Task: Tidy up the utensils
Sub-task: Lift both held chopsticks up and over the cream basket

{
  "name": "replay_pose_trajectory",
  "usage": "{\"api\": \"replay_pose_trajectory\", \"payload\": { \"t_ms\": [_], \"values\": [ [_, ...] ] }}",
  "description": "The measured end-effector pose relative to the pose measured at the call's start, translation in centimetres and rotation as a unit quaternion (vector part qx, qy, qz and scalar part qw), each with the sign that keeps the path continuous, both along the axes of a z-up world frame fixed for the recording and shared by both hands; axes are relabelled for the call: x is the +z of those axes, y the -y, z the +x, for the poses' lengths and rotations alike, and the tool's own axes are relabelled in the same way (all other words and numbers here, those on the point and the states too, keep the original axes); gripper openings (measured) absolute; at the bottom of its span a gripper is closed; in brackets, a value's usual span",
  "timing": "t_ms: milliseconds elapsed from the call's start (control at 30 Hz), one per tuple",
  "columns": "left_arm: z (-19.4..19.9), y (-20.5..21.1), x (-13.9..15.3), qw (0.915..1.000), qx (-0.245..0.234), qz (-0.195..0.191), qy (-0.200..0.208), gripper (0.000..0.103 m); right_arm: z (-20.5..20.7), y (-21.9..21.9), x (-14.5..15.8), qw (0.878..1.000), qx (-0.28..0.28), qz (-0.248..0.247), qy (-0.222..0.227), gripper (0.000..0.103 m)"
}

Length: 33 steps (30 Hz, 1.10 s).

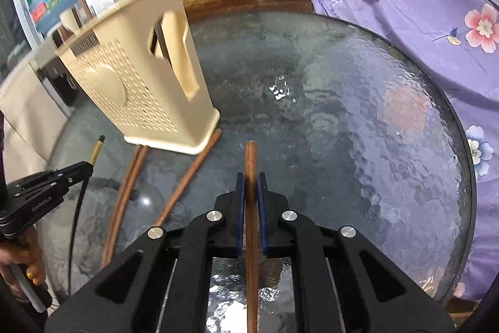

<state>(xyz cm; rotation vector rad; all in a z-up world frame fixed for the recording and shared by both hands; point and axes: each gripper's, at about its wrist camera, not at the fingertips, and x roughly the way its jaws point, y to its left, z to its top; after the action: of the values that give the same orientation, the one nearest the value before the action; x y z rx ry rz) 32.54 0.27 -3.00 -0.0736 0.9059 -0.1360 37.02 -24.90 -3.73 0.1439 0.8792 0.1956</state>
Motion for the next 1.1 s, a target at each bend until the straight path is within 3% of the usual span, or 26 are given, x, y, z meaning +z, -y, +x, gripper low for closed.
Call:
{"api": "replay_pose_trajectory", "payload": {
  "t_ms": [600, 1100],
  "values": [
    [-4.6, 0.2, 7.3, 0.9951, -0.021, -0.042, 0.087, 0.006, -5.0, 1.3, 7.0, 0.991, 0.038, 0.096, 0.085, 0.008],
    [-7.0, -0.2, 10.6, 0.9896, -0.028, -0.059, 0.129, 0.006, -8.1, 0.6, 11.7, 0.983, 0.065, 0.103, 0.140, 0.008]
  ]
}}
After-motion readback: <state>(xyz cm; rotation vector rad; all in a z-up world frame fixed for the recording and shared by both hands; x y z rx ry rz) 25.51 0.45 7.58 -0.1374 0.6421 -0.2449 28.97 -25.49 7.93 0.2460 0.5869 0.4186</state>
